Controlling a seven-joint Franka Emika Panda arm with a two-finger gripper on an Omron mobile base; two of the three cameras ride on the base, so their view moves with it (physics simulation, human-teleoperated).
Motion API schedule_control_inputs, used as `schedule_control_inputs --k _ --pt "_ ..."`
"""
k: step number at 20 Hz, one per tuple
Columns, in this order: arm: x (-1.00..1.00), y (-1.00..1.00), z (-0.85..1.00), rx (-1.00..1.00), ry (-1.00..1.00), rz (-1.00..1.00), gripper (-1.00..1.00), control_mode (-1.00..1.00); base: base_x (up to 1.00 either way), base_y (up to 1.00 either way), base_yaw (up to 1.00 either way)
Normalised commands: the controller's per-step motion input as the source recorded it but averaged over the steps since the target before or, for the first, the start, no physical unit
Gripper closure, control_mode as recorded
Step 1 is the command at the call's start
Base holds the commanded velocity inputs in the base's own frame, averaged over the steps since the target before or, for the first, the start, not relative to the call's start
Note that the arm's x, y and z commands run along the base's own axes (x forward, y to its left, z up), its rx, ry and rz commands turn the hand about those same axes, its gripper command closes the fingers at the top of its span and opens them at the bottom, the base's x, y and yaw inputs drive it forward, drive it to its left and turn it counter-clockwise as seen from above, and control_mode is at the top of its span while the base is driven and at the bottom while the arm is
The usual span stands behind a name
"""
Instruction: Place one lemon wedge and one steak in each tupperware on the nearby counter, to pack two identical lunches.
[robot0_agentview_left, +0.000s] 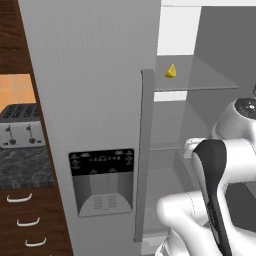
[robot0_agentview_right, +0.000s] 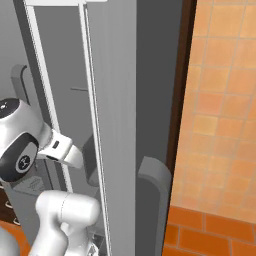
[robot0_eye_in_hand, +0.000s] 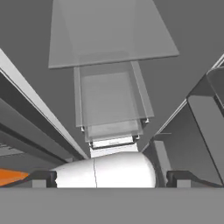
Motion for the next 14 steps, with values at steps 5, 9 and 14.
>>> schedule_control_inputs --k 5,9,14 --pt "0.66 0.00 0.73 0.00 -0.10 0.06 -1.00 -1.00 0.00 0.00 0.00" --pt "0.81 -0.19 0.62 0.00 -0.18 0.06 -1.00 -1.00 0.00 0.00 0.00" --pt "0.82 -0.16 0.53 0.00 -0.18 0.08 -1.00 -1.00 0.00 0.00 0.00"
